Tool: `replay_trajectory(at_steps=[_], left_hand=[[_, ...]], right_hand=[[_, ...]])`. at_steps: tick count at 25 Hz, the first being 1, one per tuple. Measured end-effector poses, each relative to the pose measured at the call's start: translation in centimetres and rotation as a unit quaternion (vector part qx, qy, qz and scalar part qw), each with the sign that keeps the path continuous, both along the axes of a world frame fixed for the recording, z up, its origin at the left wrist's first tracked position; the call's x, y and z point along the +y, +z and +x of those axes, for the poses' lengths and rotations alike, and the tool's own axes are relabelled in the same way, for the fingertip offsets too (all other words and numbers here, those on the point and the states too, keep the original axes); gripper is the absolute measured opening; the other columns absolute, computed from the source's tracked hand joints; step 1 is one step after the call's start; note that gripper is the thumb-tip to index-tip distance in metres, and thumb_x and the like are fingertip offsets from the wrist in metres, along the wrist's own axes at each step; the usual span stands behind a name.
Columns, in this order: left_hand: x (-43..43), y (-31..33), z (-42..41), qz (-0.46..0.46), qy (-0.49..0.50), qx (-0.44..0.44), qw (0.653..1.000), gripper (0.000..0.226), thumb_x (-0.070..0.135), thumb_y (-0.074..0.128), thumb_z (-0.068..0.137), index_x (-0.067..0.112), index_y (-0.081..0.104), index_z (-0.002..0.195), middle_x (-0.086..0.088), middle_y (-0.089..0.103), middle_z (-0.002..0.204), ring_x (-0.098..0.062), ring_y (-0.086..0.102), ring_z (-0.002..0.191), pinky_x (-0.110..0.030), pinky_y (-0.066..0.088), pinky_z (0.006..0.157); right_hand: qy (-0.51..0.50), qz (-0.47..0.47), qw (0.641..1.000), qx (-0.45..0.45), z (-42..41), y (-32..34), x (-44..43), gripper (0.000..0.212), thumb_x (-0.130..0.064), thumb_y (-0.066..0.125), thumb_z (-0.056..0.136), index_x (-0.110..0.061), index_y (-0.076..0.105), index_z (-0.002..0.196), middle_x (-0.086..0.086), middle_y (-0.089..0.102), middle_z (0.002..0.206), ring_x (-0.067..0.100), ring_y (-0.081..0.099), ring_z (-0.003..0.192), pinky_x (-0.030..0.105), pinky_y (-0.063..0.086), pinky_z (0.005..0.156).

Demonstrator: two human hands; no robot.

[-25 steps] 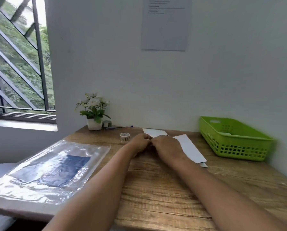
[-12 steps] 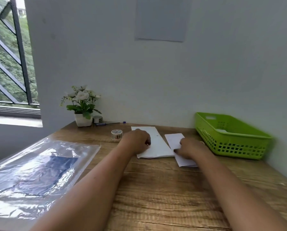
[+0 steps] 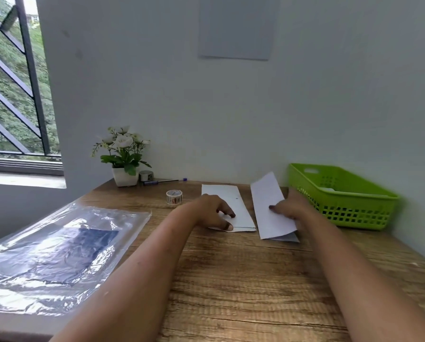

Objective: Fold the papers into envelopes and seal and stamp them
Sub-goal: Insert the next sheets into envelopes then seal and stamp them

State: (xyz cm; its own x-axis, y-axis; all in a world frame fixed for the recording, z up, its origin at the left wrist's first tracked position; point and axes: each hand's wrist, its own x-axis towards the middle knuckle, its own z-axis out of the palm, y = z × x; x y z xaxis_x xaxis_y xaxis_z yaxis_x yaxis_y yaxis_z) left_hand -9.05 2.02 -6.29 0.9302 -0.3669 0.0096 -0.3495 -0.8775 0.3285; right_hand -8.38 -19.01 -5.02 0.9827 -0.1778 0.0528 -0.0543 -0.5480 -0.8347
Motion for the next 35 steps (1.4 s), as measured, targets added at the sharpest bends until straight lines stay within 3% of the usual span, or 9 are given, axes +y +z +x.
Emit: replay_trajectory(at_steps=[2,5,7,11,18,24,28,31,35], left_hand=[[0.3,0.0,0.1,0.005,-0.012,-0.056,0.998,0.032,0.030,0.066,0.083,0.025,0.066,0.115,0.004,0.063,0.119,-0.014,0.056,0.111,-0.028,0.045,0.092],[0.5,-0.4,0.4,0.030,0.000,-0.112,0.993,0.015,0.026,0.063,0.084,0.017,0.069,0.095,0.002,0.066,0.104,-0.015,0.060,0.099,-0.029,0.050,0.085],[0.5,-0.8,0.4,0.036,0.006,-0.136,0.990,0.014,0.026,0.061,0.086,0.016,0.067,0.095,0.000,0.066,0.102,-0.016,0.060,0.095,-0.031,0.050,0.084],[0.3,-1.5,0.4,-0.002,0.022,-0.218,0.976,0.016,0.023,0.049,0.093,0.013,0.059,0.099,-0.008,0.065,0.096,-0.026,0.059,0.087,-0.036,0.049,0.073],[-1.0,-1.1,-0.6,0.066,0.062,-0.336,0.938,0.015,0.014,0.043,0.094,0.022,0.046,0.107,-0.002,0.059,0.082,-0.026,0.056,0.071,-0.032,0.034,0.055],[-0.8,-1.3,-0.2,0.061,0.037,-0.281,0.957,0.034,0.014,0.045,0.094,0.031,0.060,0.119,0.000,0.060,0.114,-0.023,0.059,0.101,-0.032,0.042,0.071],[-0.7,-1.6,0.1,-0.017,0.029,-0.237,0.971,0.033,0.021,0.048,0.091,0.025,0.062,0.120,-0.003,0.062,0.120,-0.022,0.056,0.110,-0.030,0.043,0.084],[-0.4,-1.6,0.0,-0.059,0.054,-0.190,0.978,0.036,0.031,0.057,0.088,0.029,0.060,0.124,0.001,0.058,0.129,-0.019,0.050,0.119,-0.032,0.039,0.096],[-0.4,-1.5,-0.1,-0.074,0.069,-0.174,0.980,0.042,0.036,0.063,0.084,0.031,0.059,0.125,0.003,0.056,0.132,-0.018,0.047,0.122,-0.033,0.039,0.098]], right_hand=[[-0.006,0.121,0.993,-0.014,-0.4,0.5,-0.4,0.035,-0.001,0.055,0.092,0.005,0.049,0.125,0.020,0.057,0.120,0.030,0.055,0.095,0.029,0.042,0.058],[0.010,0.203,0.979,0.004,-0.9,1.2,-0.9,0.006,-0.003,0.052,0.093,-0.001,0.057,0.089,0.018,0.058,0.102,0.026,0.054,0.074,0.029,0.040,0.055],[0.037,0.238,0.970,0.035,-1.0,1.2,-0.7,0.013,-0.008,0.055,0.093,-0.009,0.052,0.080,0.014,0.059,0.094,0.024,0.055,0.073,0.032,0.045,0.060],[0.096,0.264,0.957,0.071,-0.6,0.8,-0.2,0.005,-0.015,0.058,0.092,-0.013,0.057,0.088,0.012,0.064,0.100,0.030,0.061,0.093,0.041,0.052,0.076],[0.148,0.300,0.938,0.094,-1.3,1.7,-0.4,0.030,0.000,0.062,0.085,0.003,0.058,0.114,0.017,0.065,0.093,0.027,0.063,0.079,0.036,0.059,0.058],[0.219,0.391,0.889,0.096,-2.7,3.7,-3.4,0.030,0.010,0.046,0.087,0.000,0.063,0.109,0.020,0.062,0.089,0.012,0.061,0.044,0.014,0.051,0.040],[0.248,0.319,0.903,0.142,-2.9,3.8,-4.2,0.021,0.003,0.063,0.062,0.003,0.076,0.078,0.017,0.068,0.086,0.010,0.059,0.044,0.013,0.050,0.039],[0.236,0.302,0.910,0.160,-2.9,4.0,-5.0,0.020,0.004,0.057,0.071,0.003,0.075,0.080,0.014,0.066,0.063,0.008,0.057,0.038,0.013,0.048,0.036],[0.232,0.248,0.927,0.162,-2.1,3.4,-5.8,0.023,0.010,0.054,0.079,0.003,0.076,0.081,0.019,0.066,0.087,0.009,0.060,0.048,0.012,0.051,0.042]])
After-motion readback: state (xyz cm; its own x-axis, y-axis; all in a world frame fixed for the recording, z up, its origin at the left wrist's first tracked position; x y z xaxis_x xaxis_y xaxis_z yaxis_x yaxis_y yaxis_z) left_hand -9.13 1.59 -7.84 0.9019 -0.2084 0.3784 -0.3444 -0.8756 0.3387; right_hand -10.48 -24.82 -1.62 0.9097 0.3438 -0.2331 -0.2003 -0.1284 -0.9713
